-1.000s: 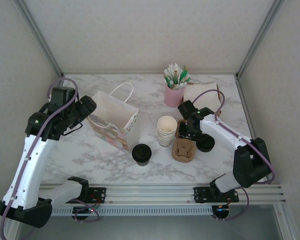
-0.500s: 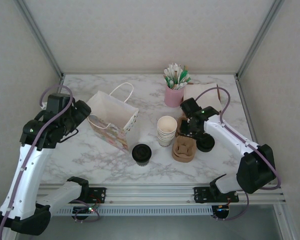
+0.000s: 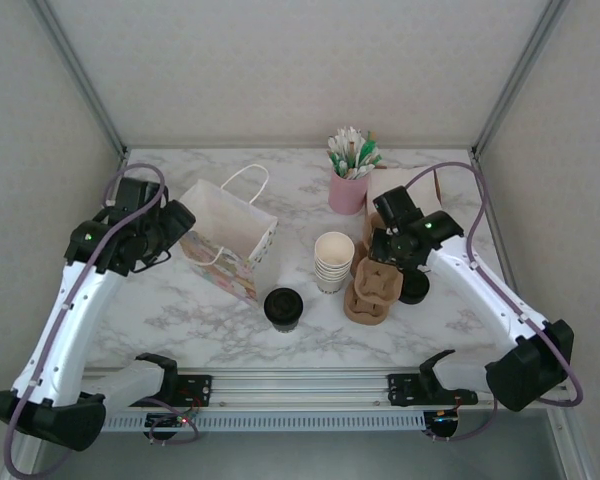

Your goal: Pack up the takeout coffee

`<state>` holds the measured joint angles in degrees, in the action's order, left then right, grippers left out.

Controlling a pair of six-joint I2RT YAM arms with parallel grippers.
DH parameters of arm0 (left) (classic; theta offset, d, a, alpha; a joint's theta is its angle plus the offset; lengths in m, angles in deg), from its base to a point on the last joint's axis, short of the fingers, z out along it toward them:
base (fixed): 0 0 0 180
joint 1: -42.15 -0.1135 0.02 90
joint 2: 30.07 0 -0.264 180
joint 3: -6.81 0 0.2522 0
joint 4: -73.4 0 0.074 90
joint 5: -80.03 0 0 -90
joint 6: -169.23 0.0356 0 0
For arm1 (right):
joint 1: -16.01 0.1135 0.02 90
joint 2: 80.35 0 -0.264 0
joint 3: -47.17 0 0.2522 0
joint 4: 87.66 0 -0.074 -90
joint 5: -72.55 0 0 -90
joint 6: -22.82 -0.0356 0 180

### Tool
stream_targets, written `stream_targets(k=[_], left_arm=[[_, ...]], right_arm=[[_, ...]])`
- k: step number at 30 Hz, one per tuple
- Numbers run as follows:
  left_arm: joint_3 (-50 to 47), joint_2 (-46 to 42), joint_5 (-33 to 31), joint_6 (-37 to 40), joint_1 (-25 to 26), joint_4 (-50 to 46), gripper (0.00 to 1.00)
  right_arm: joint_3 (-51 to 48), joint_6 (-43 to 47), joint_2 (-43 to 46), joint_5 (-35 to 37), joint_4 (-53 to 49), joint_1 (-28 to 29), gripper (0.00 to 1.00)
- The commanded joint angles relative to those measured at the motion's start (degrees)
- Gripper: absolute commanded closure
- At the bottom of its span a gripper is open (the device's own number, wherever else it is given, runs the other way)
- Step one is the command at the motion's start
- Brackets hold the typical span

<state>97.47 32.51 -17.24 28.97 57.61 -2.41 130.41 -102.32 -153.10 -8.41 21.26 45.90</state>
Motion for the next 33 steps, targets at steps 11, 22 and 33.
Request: stream_targets(k=[11, 22, 33], left_arm=[[-1.58, 3.55, 8.59, 0.84, -4.2, 6.85, 0.36], [-0.96, 8.06, 17.6, 4.52, -4.48, 12.4, 0.76], [0.8, 12.19, 29.91, 5.58, -3.79, 22.09, 0.9]], right_arm=[[4.64, 4.2, 4.42, 3.46, -1.45, 0.31, 0.66], [8.81, 7.7, 5.25, 2.75, 0.05, 0.3, 0.66], [11.73, 9.17, 5.78, 1.18, 0.88, 0.26, 0.66]])
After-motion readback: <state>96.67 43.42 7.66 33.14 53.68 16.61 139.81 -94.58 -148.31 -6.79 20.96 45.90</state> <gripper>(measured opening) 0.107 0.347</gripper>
